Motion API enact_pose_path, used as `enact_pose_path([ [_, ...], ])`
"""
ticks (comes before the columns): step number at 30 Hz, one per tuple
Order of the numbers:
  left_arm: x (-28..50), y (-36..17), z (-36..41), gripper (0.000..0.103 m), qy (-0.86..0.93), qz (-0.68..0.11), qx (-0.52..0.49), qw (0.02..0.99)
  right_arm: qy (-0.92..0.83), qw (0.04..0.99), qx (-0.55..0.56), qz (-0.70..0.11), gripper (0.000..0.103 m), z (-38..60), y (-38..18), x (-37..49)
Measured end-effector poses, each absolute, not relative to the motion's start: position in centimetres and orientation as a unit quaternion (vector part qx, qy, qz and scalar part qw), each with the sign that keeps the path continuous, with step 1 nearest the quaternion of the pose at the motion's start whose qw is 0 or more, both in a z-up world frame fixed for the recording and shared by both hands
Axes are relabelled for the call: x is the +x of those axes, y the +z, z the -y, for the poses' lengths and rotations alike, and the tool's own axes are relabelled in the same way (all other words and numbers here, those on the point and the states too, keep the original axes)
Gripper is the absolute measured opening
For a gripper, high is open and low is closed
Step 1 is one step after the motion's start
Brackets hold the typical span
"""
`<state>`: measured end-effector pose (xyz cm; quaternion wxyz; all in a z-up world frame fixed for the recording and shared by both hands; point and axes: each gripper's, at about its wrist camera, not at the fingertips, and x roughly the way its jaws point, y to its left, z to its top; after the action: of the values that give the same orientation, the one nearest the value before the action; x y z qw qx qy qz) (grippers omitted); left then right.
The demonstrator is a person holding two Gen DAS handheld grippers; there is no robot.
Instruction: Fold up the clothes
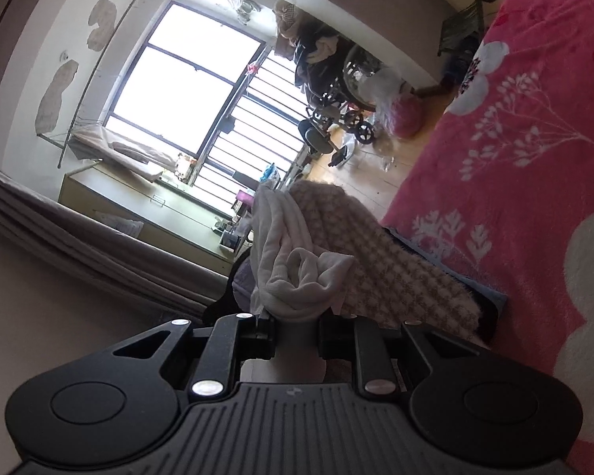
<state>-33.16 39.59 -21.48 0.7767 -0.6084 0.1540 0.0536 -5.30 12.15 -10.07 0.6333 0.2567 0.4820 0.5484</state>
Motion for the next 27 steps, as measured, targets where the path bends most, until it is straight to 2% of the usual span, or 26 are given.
enact_pose_path([
  [4,-33.0,-23.2,-37.7,0.012,0.057,-0.158,-0.627,0.761,0.518,0.615,0.286,-0.522,0.021,-11.7,-13.6,-3.6],
  [10,-32.3,-23.1,-36.1,0.014,0.066,-0.188,-0.582,0.789,0.532,0.616,0.272,-0.514,0.021,-10.5,-13.0,-4.3],
  [11,-32.1,-23.5,-35.8,0.017,0.073,-0.198,-0.574,0.791,0.527,0.621,0.263,-0.518,0.022,-10.7,-13.7,-4.3],
  [12,-31.9,-23.9,-35.5,0.027,0.080,-0.206,-0.567,0.794,0.523,0.629,0.250,-0.518,0.022,-10.8,-14.4,-4.3],
  [14,-31.7,-24.2,-35.1,0.036,0.094,-0.214,-0.557,0.797,0.515,0.636,0.244,-0.520,0.025,-10.7,-15.4,-4.3],
  [15,-31.6,-24.3,-34.9,0.038,0.100,-0.217,-0.551,0.800,0.515,0.636,0.246,-0.519,0.025,-10.6,-15.7,-4.2],
  [16,-31.7,-24.0,-34.8,0.040,0.103,-0.220,-0.544,0.803,0.516,0.636,0.249,-0.517,0.028,-10.4,-15.7,-4.1],
  [18,-31.9,-23.7,-34.7,0.051,0.113,-0.231,-0.534,0.805,0.515,0.645,0.245,-0.509,0.036,-10.1,-15.3,-4.1],
  [20,-32.3,-23.4,-34.9,0.055,0.124,-0.244,-0.527,0.805,0.512,0.662,0.229,-0.497,0.050,-9.7,-14.7,-4.1],
  [25,-35.7,-22.2,-36.2,0.056,0.166,-0.274,-0.503,0.803,0.476,0.709,0.204,-0.480,0.053,-7.3,-14.1,-3.0],
  [27,-37.3,-20.1,-37.3,0.052,0.187,-0.268,-0.473,0.818,0.447,0.749,0.165,-0.460,0.050,-6.1,-13.3,-2.6],
])
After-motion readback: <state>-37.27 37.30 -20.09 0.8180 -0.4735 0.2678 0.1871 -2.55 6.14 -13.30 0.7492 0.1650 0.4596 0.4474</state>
